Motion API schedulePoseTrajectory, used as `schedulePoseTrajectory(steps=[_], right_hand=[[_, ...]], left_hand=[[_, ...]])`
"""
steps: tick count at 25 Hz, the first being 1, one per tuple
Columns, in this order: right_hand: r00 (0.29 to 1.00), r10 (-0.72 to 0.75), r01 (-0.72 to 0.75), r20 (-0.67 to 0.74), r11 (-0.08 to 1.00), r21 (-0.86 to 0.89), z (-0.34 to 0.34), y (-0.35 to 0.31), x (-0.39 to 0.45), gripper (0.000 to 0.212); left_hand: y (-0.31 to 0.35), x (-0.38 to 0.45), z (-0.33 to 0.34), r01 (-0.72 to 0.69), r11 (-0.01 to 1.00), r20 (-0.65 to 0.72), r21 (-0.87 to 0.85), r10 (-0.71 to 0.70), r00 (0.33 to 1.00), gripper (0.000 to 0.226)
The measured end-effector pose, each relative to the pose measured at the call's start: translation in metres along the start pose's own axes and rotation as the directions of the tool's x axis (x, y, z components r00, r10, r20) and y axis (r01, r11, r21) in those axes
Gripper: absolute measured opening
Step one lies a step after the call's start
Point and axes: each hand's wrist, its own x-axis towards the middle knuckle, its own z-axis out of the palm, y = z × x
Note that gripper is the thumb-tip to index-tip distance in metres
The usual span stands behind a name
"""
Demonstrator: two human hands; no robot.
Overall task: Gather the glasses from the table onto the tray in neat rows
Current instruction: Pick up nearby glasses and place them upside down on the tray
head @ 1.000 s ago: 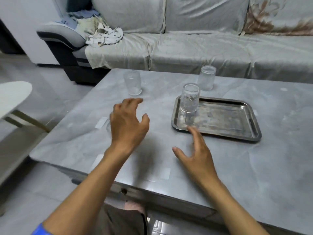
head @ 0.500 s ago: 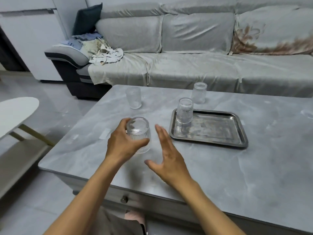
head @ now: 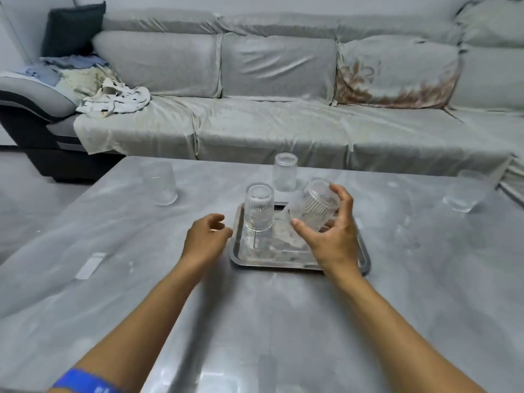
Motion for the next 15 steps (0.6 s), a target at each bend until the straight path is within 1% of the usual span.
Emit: schedulePoseTrajectory(steps=[1,2,3,5,7,9,11,13,15], right_hand=[[1.000,0.002,-0.001,0.005,0.999,-0.047,0.000,0.016,0.015,0.085],[1.000,-0.001,0.003,0.017,0.997,-0.083,0.003,0.030,0.027,0.086],[0.999,-0.015,0.020,0.040,0.993,-0.120,0.008,0.043,0.037,0.086],[0.994,-0.046,0.066,0.102,0.978,-0.198,0.020,0.060,0.049,0.086],[0.985,-0.059,0.101,0.161,0.959,-0.266,0.036,0.073,0.053,0.085],[0.972,-0.084,0.150,0.219,0.939,-0.309,0.052,0.083,0.052,0.086],[0.967,-0.098,0.176,0.237,0.926,-0.335,0.061,0.087,0.054,0.087],[0.970,-0.081,0.161,0.229,0.920,-0.357,0.064,0.091,0.056,0.088],[0.967,-0.068,0.159,0.247,0.916,-0.368,0.063,0.089,0.056,0.089]], left_hand=[[-0.011,0.010,0.012,0.002,0.991,0.006,0.133,-0.003,1.000,0.037],[-0.022,0.019,0.019,-0.038,0.973,0.033,0.226,0.031,0.999,0.034],[-0.029,0.025,0.024,-0.093,0.960,0.058,0.265,0.081,0.995,0.027],[-0.037,0.035,0.030,-0.182,0.951,0.090,0.249,0.164,0.982,0.015],[-0.041,0.043,0.033,-0.203,0.956,0.122,0.212,0.180,0.976,0.015],[-0.045,0.048,0.032,-0.207,0.964,0.125,0.169,0.187,0.974,0.026],[-0.049,0.049,0.030,-0.226,0.963,0.136,0.145,0.207,0.969,0.037],[-0.052,0.048,0.032,-0.266,0.955,0.161,0.131,0.244,0.956,0.039],[-0.054,0.048,0.032,-0.281,0.953,0.155,0.110,0.263,0.952,0.037]])
